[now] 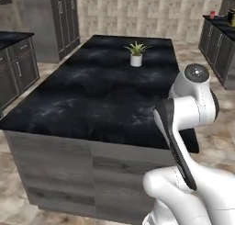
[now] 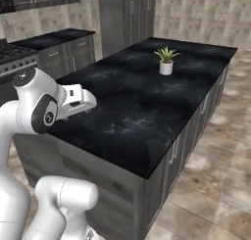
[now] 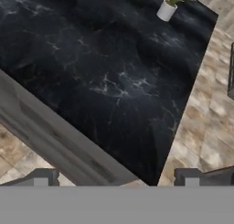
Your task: Pick the bar and boxed food from the counter and place them in the cabinets closest to them.
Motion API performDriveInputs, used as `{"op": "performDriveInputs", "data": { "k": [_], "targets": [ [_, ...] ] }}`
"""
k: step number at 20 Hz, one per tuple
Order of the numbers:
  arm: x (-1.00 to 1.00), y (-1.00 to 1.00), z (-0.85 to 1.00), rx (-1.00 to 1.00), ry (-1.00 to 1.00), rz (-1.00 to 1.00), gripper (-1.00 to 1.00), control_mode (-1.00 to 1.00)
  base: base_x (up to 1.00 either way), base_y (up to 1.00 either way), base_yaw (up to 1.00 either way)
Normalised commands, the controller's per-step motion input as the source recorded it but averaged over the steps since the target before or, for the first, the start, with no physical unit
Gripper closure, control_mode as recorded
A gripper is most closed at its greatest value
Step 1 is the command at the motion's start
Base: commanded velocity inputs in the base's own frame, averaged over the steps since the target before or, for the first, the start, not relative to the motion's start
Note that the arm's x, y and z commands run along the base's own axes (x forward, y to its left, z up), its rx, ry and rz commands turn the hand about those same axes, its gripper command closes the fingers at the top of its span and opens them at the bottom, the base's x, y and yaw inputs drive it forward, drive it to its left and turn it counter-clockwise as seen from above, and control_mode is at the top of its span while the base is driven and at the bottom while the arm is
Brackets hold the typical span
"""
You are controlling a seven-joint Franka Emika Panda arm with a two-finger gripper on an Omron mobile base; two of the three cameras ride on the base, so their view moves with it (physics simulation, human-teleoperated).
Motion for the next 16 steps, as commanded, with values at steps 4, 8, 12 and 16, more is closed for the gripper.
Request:
{"op": "performDriveInputs", "data": {
  "k": [4, 8, 12, 16],
  "targets": [
    [0.00, 0.00, 0.00, 0.00, 0.00, 0.00, -1.00, 1.00, 0.00, -0.15, -0.32],
    [0.00, 0.00, 0.00, 0.00, 0.00, 0.00, -1.00, 1.00, 0.00, -0.16, -0.32],
    [0.00, 0.00, 0.00, 0.00, 0.00, 0.00, -1.00, 1.00, 0.00, -0.17, -0.31],
    [0.00, 0.00, 0.00, 0.00, 0.00, 0.00, -1.00, 1.00, 0.00, -0.14, -0.32]
  ]
}}
